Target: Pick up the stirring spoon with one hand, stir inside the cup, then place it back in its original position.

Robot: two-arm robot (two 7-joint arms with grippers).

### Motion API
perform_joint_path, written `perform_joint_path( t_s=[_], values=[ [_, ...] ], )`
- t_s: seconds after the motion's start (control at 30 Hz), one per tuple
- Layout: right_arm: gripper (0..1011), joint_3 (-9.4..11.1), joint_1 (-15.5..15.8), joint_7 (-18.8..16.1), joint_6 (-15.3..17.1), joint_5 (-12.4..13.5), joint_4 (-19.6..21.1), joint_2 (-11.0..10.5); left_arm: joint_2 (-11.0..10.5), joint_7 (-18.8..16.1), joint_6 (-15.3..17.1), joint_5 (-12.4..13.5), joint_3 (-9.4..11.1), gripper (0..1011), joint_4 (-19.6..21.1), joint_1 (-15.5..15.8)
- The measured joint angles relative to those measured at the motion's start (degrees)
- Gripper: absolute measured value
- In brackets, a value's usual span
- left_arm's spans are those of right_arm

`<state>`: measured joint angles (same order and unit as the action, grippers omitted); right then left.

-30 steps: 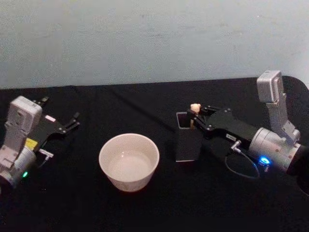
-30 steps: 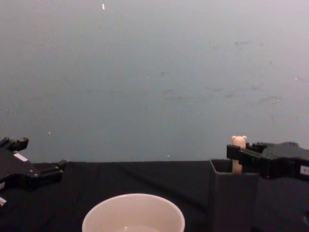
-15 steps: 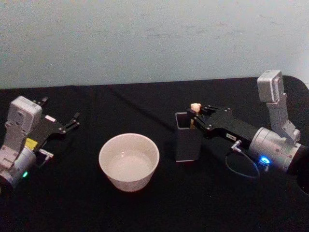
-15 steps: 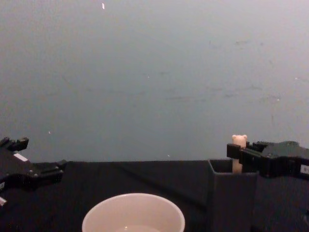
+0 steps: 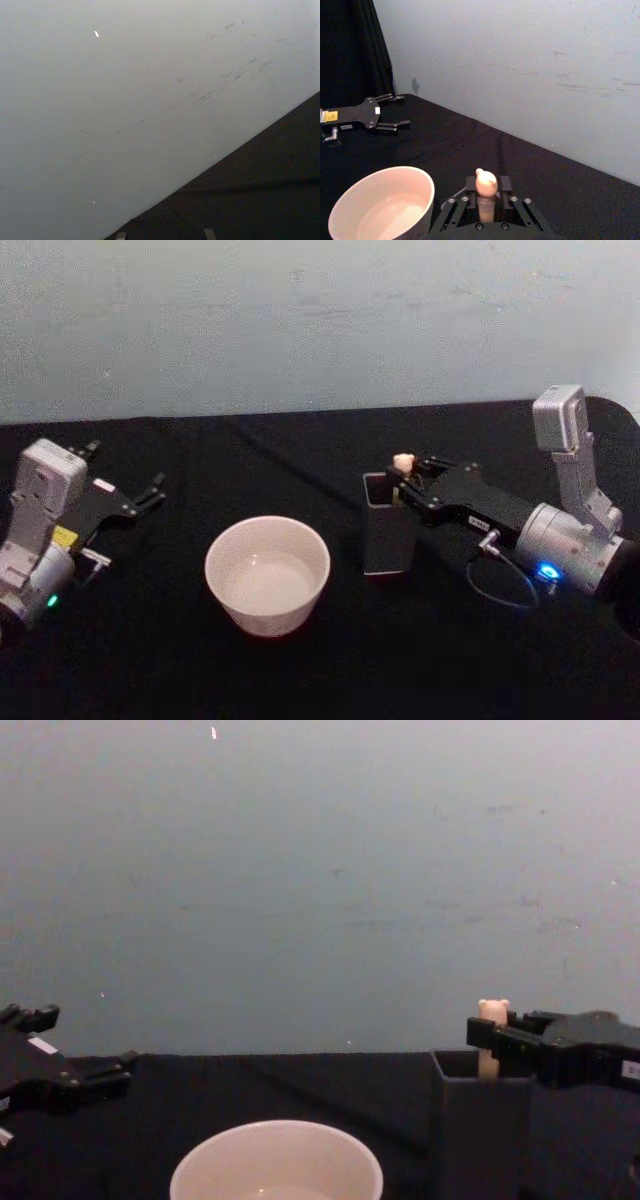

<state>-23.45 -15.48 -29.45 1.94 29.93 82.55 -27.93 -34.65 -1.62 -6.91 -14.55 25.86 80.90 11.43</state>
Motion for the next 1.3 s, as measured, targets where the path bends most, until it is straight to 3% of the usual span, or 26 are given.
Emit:
perform_joint_path(
  t_s=[0.27,0.8,1.13,1.23,1.3],
  values=[
    [534,0.0,0.0,0.0,0.0,0.0,0.0,0.0,0.0,0.0,0.0,0.0,0.0,1001,0.0,0.0],
    [991,0.0,0.0,0.0,0.0,0.1,0.0,0.0,0.0,0.0,0.0,0.0,0.0,1001,0.0,0.0],
    [1002,0.8,0.5,-0.1,-1.8,0.2,0.8,0.1,0.0,0.0,0.0,0.0,0.0,1001,0.0,0.0],
    [1002,1.5,1.0,1.0,-3.0,0.0,1.6,0.3,0.0,0.0,0.0,0.0,0.0,1001,0.0,0.0],
    [1002,2.3,1.8,3.3,-4.7,-1.5,2.5,0.8,0.0,0.0,0.0,0.0,0.0,1001,0.0,0.0]
  ],
)
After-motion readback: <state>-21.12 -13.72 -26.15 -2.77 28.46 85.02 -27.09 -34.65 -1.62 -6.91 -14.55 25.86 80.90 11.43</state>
